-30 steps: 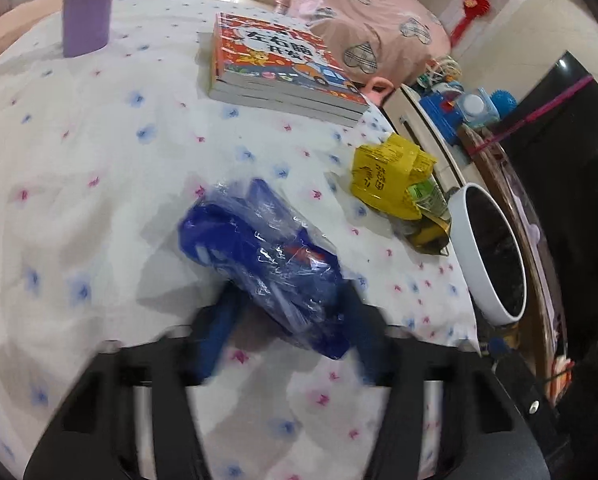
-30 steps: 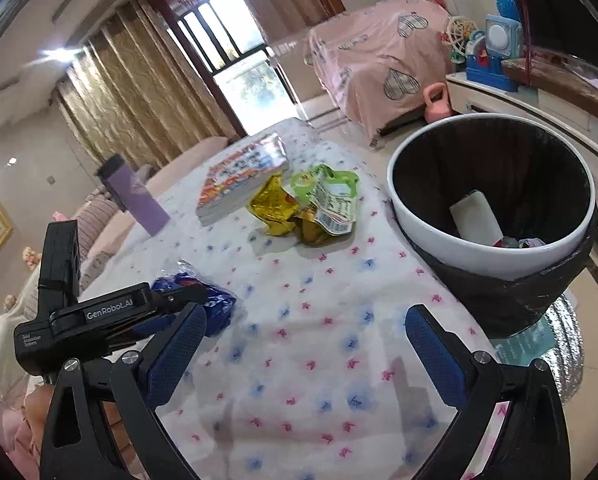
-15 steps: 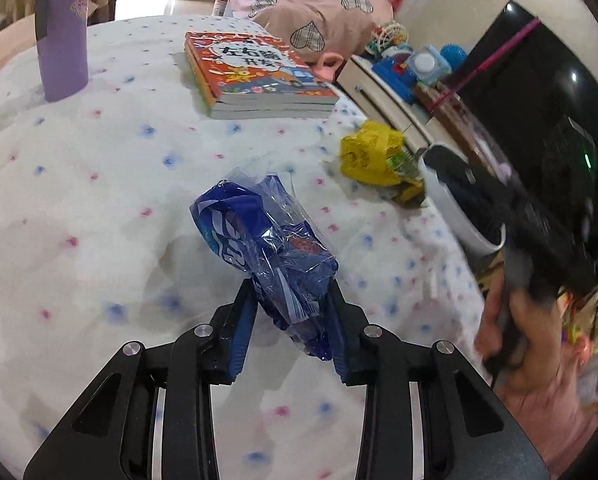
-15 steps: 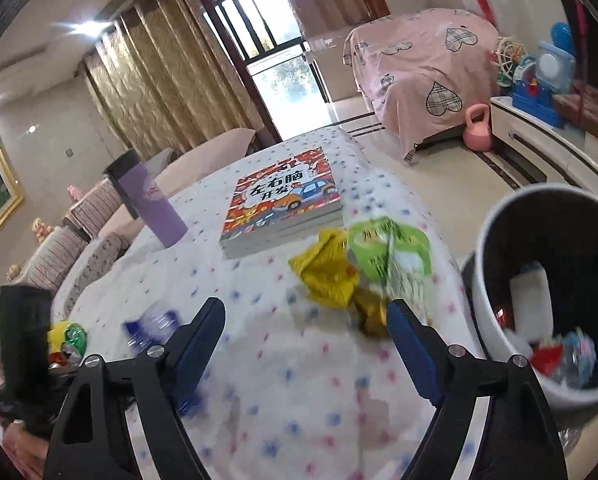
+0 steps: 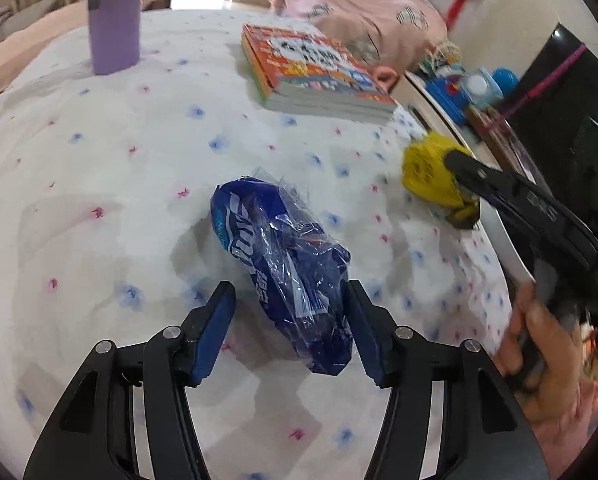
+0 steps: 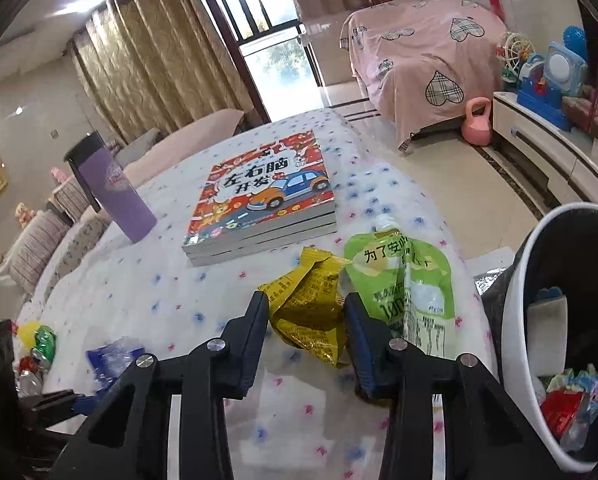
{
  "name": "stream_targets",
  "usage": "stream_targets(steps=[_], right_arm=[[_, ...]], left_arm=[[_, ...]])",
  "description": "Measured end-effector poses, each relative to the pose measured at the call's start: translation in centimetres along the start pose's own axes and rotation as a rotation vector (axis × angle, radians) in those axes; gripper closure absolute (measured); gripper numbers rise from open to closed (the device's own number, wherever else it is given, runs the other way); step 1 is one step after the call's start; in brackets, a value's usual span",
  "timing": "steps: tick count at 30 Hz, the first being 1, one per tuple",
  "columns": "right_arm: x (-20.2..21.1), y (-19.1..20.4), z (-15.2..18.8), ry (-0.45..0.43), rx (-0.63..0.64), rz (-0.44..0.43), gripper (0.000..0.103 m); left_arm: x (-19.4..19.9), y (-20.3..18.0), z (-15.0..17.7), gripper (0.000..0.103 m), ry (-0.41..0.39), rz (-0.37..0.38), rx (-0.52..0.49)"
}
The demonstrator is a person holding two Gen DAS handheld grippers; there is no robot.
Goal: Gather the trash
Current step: 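Hold the blue bag in the left tool while the right tool grasps the yellow wrapper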
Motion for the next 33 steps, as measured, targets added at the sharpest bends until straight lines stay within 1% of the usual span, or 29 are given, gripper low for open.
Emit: stream_targets(steps=[1,4,7,12,16,21,30,32,33], right_arm=[[0.5,0.0,0.2,-0.006,-0.006,-0.010,0.064],[2.3,-0.1,1.1,-0.020,-0.026,-0.047,0.064],[4.6,-0.1,2.5,-0.020,-0.037,-0.083,0.064],[7.7,-1.0,5.1,-0.021,-0.067,-0.115,0.064],[9.7,-2.2,6.7,-0.029,-0.100,-0.124,0.065],[11.7,-3.6,8.2,-0.043,-0.147,-0.118,0.065],[14.3,-5.7,9.4,-0.071,-0.196,-0.108,0.065],[14.6,-5.9,9.5,-0.076,-0.203,-0.112,0.080],[14.7,-6.0,9.4,-0.077,-0.206,-0.111,0.083]], left_arm=[[0.1,-0.3,0.2,0.068,-0.010,0.008,0.002],[0.1,-1.0,0.3,0.070,-0.028,0.007,-0.007],[0.3,-2.1,0.3,0.071,-0.037,0.021,-0.032],[1.0,-4.7,0.8,0.071,-0.041,0.046,-0.109],[1.3,-6.9,1.4,0.071,-0.041,0.054,-0.168],[1.9,-9.3,1.8,0.071,-0.044,0.071,-0.218],[2.5,-12.0,2.5,0.071,-0.044,0.086,-0.269],[2.5,-12.5,2.5,0.071,-0.046,0.088,-0.279],[2.5,-12.7,2.5,0.071,-0.046,0.089,-0.282]])
Point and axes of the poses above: each gripper's, at about its wrist camera, not at the fingertips, and x roughly against the way its jaws point, y to its left, z to its underside, the point moved 1 cm from there along -x, roughly the way its jaws point, and after that the axes turned 12 degrees about -x, right-handed, at the moved point
